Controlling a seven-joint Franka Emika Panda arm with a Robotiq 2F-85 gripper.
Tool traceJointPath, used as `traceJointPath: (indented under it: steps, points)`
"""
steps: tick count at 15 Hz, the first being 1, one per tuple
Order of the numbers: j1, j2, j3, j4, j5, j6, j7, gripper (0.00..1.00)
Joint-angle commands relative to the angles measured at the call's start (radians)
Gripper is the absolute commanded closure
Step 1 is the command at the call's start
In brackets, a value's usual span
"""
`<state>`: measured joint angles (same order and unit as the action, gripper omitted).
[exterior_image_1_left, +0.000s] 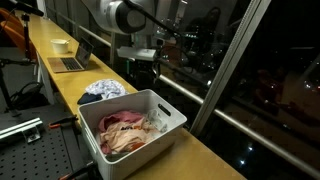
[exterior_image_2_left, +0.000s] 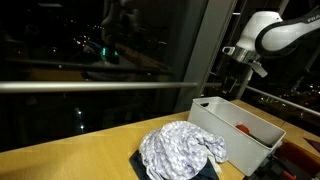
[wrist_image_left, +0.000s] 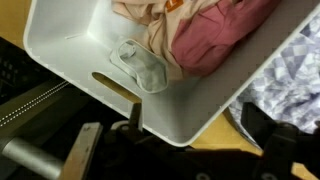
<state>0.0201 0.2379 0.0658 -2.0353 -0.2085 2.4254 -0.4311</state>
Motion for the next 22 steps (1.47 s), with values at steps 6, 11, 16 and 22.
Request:
traceJointPath:
  steps: [6, 11, 16, 22]
  points:
    - [-0.058, 0.273, -0.014, 0.11, -0.006, 0.158, -0.029, 0.0]
    - [-0.112, 0.364, -0.028, 0.161, -0.01, 0.192, -0.037, 0.0]
    - [-0.07, 0.438, -0.075, 0.246, -0.061, 0.207, 0.034, 0.0]
    - [-0.023, 0.521, -0.14, 0.319, -0.108, 0.235, 0.144, 0.0]
